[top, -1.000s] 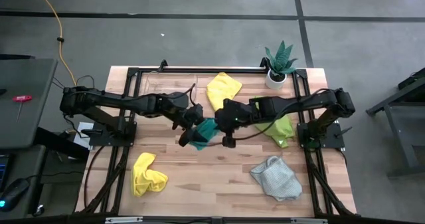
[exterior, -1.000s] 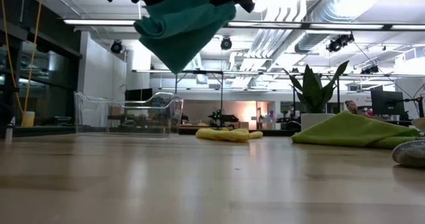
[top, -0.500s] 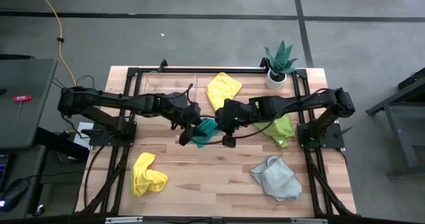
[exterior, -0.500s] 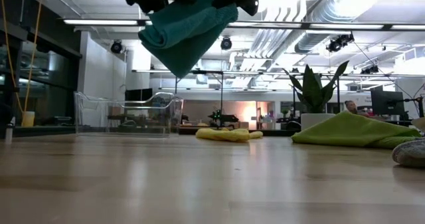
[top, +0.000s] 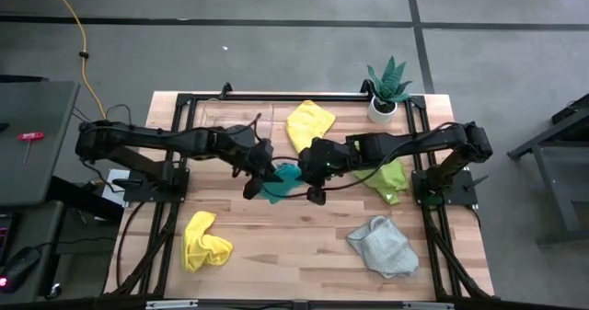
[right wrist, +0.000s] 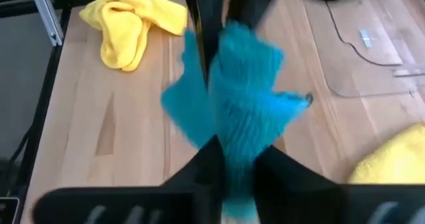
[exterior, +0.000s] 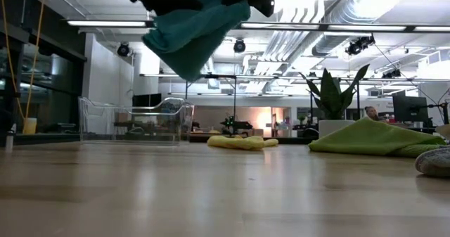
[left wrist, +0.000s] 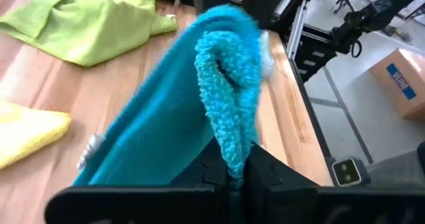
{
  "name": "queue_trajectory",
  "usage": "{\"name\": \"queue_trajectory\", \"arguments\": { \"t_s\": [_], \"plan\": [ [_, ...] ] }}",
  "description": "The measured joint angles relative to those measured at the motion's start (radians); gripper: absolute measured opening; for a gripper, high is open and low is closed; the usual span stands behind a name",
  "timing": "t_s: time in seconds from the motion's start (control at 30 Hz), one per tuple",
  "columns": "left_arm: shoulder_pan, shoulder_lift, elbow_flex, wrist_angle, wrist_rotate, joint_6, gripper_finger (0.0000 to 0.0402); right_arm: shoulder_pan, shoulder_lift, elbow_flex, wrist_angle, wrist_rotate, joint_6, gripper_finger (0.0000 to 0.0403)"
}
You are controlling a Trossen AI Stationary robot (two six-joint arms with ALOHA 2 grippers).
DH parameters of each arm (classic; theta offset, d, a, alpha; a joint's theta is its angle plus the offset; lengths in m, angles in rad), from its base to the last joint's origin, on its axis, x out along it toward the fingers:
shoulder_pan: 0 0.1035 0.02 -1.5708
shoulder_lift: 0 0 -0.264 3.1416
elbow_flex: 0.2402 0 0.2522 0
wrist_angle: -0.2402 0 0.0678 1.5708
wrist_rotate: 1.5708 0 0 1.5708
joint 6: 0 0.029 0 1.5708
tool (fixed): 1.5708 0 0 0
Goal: Fold microfiber towels
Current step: Put the blue towel into the transparent bin
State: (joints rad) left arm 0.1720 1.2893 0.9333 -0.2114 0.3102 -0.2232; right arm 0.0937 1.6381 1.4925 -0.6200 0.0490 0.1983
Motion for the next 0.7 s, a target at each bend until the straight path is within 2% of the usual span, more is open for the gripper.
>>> {"name": "queue_trajectory", "arguments": {
  "t_s": [0.07, 0.17, 0.33, 0.4, 0.5, 0.6, 0.7],
  "plan": [
    [0.019, -0.037, 0.000, -0.072, 0.000, 0.013, 0.0005, -0.009, -0.021, 0.000, -0.037, 0.015, 0.004, 0.0098],
    [0.070, -0.125, -0.001, -0.193, -0.017, 0.039, 0.0004, -0.023, -0.060, 0.000, -0.108, 0.094, -0.018, 0.0158],
    [0.210, -0.316, -0.001, -0.318, -0.144, 0.081, 0.0002, -0.060, -0.145, 0.000, -0.215, 0.212, -0.014, 0.0229],
    [0.293, -0.375, 0.000, -0.320, -0.202, 0.094, 0.0002, -0.076, -0.165, 0.000, -0.234, 0.255, -0.004, 0.0242],
    [0.444, -0.410, 0.000, -0.306, -0.207, 0.104, 0.0002, -0.100, -0.188, 0.000, -0.235, 0.301, 0.011, 0.0246],
    [0.590, -0.379, 0.000, -0.316, -0.163, 0.107, 0.0001, -0.124, -0.190, 0.000, -0.236, 0.304, 0.005, 0.0247],
    [0.684, -0.295, 0.000, -0.317, -0.123, 0.104, 0.0001, -0.144, -0.185, 0.000, -0.235, 0.304, 0.004, 0.0247]
  ]
}}
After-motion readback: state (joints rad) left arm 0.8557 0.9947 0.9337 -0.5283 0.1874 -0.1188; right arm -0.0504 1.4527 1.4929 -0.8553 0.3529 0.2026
